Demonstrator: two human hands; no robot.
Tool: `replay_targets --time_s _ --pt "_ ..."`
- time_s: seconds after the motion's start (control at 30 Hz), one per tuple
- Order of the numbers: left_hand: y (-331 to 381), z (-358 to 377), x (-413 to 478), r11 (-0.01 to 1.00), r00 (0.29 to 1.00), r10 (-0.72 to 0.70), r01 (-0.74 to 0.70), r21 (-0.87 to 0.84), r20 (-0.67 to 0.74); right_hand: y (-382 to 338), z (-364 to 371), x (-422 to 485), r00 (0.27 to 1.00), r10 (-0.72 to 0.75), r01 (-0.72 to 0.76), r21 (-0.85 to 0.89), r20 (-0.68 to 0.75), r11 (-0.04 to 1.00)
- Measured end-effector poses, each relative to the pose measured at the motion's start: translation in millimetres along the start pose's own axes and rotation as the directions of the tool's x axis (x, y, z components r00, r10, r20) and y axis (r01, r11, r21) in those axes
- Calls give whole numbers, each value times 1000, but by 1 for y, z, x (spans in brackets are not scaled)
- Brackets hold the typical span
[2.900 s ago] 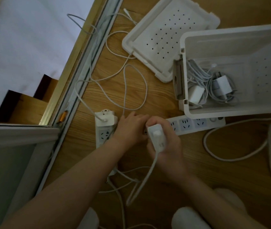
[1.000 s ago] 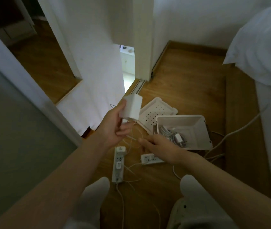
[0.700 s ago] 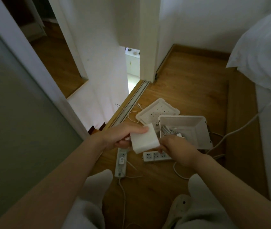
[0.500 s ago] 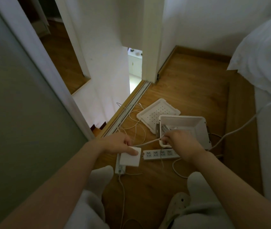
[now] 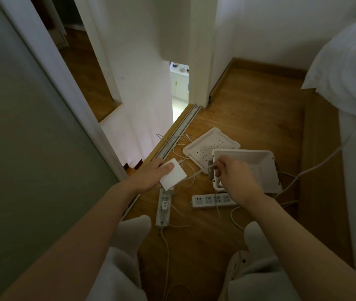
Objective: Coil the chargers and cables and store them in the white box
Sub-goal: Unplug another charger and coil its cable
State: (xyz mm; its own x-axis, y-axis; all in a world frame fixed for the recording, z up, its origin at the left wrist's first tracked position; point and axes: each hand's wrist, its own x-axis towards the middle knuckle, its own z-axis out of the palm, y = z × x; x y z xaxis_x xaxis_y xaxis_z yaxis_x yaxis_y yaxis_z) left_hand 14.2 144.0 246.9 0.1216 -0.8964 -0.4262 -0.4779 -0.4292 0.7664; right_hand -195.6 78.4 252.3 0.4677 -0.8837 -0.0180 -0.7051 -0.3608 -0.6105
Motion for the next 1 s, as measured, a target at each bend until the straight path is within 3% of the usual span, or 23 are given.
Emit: replay_targets --time_s 0.17,0.27,0.5,0.73,0.9,1.0 --pt "-8 -2 -5 991 988 65 -81 109 139 -9 12 7 995 90 -82 144 -51 986" --pt "-8 -1 -6 988 976 106 -124 90 189 -9 14 12 989 123 -105 194 -81 975" --pt "-3 3 -6 965 978 160 -183 187 135 -19 6 14 967 134 -64 302 -217 951" --pt "-2 9 3 988 991 123 -117 104 -52 -25 6 7 970 76 5 332 -232 943" --pt "1 9 -2 947 973 231 -217 237 -33 -15 -3 16 942 192 -75 386 -274 919" --pt "5 12 -3 941 959 278 -260 216 -52 -7 -8 19 921 246 -106 413 -302 904"
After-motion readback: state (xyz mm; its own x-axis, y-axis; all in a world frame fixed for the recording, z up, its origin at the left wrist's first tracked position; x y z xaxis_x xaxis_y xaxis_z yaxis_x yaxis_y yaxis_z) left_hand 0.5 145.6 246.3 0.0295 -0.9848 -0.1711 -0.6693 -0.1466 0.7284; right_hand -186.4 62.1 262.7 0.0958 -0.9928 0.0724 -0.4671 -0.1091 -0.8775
